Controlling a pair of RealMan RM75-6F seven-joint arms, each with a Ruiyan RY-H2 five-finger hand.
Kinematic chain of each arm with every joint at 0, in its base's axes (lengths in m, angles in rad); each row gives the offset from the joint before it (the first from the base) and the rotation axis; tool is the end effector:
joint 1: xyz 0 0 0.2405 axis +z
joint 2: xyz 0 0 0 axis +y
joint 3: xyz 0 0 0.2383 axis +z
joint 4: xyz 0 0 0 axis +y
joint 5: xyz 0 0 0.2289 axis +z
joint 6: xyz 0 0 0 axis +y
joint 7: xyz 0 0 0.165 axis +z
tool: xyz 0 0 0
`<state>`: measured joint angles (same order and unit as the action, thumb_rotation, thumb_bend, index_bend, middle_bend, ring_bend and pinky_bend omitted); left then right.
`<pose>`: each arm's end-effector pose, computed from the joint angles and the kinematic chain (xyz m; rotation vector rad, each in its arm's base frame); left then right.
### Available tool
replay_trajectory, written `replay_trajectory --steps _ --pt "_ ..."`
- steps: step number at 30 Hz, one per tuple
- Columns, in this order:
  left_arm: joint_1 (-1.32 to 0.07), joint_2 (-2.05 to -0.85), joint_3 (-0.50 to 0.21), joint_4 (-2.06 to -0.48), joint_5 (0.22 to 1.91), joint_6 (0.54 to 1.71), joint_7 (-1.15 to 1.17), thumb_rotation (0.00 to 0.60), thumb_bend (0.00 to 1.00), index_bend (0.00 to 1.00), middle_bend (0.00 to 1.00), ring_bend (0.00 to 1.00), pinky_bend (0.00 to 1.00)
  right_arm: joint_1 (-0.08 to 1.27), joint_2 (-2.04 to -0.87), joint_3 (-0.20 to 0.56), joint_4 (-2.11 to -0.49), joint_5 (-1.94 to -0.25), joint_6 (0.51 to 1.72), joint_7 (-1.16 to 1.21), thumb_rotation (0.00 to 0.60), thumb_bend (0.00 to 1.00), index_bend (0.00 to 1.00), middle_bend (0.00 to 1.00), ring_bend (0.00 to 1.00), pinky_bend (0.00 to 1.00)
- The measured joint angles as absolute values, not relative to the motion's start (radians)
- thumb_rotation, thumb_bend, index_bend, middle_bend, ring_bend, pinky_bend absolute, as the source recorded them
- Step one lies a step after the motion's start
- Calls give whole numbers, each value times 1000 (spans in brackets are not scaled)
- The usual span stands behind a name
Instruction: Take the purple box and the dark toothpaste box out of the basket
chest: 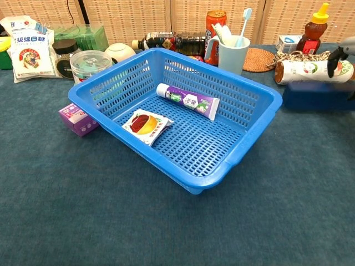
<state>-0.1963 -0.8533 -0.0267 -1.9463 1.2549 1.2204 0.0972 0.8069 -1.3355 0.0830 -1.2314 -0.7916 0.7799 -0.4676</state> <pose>-0.2817 0.2139 0.1474 -1.4332 -1.1408 -0.6801 -0.2592 -0.4254 0.0574 1.6866 -0.8324 0.4060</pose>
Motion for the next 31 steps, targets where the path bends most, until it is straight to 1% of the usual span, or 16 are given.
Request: replay_trajectory --steps 2,4,10,13,15,20,25,27,31 --pt "-197 -850 -27 -1945 1258 1216 83 600 266 0 0 0 0 810 -1323 84 -1255 -777 752 -473 600 0 0 0 0 125" --pt "-197 -844 -26 -1942 1262 1215 71 600 266 0 0 0 0 811 -1311 86 -1273 -761 753 -483 600 0 0 0 0 101" --pt "-190 -836 -22 -1941 1277 1222 59 600 266 0 0 0 0 792 -1235 105 -1422 -745 862 -490 600 0 0 0 0 75" --pt "-184 -835 -19 -1944 1286 1234 59 600 265 0 0 0 0 753 -1174 116 -1519 -793 955 -453 600 0 0 0 0 73" --pt "-178 -835 -18 -1946 1292 1247 63 600 266 0 0 0 0 712 -1129 119 -1579 -856 1029 -410 600 0 0 0 0 66" --pt "-157 -851 -10 -1948 1318 1297 94 600 254 0 0 0 0 582 -1045 104 -1680 -1066 1218 -280 600 0 0 0 0 60" --pt "-121 -869 11 -1936 1371 1349 91 600 234 0 0 0 0 448 -1041 54 -1668 -1280 1398 -156 600 0 0 0 0 38" --pt "-110 -875 17 -1925 1393 1366 80 600 231 0 0 0 0 393 -1062 24 -1620 -1359 1467 -112 600 0 0 0 0 35" --pt "-93 -895 29 -1884 1446 1394 48 600 228 0 0 0 0 292 -1121 -30 -1519 -1452 1550 -32 600 0 0 0 0 35"
